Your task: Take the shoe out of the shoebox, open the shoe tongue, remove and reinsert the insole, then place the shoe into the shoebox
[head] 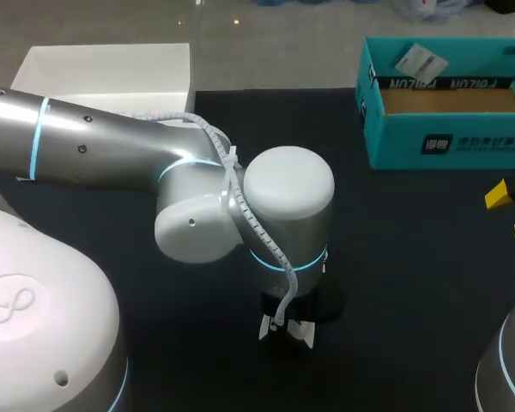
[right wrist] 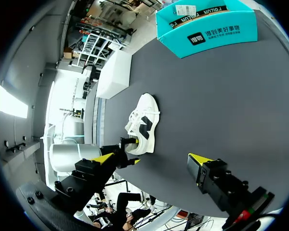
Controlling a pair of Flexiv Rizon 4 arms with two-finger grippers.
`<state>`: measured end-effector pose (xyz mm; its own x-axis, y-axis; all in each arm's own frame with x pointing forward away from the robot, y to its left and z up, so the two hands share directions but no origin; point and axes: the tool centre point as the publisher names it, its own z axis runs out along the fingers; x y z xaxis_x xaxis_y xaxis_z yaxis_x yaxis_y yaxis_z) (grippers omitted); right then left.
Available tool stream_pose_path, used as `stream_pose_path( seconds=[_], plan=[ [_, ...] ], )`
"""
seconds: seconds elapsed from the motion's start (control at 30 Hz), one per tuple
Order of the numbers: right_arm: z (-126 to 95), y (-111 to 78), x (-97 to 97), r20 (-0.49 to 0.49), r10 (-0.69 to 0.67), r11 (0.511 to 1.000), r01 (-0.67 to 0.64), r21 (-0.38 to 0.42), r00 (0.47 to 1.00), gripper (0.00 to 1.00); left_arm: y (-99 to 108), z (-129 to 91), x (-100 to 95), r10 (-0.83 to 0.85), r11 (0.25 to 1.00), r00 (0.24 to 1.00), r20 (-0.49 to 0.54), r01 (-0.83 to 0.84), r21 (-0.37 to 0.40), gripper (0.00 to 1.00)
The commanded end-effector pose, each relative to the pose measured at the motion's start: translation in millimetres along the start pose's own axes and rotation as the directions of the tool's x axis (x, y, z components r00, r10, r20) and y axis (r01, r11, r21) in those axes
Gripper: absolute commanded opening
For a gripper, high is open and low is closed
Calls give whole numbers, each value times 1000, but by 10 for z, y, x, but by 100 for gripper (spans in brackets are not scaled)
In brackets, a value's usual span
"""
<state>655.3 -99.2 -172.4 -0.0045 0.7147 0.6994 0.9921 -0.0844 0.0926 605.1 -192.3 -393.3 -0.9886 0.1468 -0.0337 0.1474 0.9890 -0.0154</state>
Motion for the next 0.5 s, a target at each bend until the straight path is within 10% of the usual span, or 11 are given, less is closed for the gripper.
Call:
stream_pose_path(
  seconds=[0.03,0.23,0.5],
  plan=[
    [5,-18,-3,0,1,1000,-1,-3,1000,100,-48,86,-2,-7,1000,1000,-1,7,-7,100],
    [5,-18,-3,0,1,1000,-1,-3,1000,100,-42,99,5,-12,1000,1000,-3,12,-7,4],
    [5,-18,-3,0,1,1000,-1,-3,1000,100,-44,67,35,-15,1000,1000,-11,15,2,0]
  ],
)
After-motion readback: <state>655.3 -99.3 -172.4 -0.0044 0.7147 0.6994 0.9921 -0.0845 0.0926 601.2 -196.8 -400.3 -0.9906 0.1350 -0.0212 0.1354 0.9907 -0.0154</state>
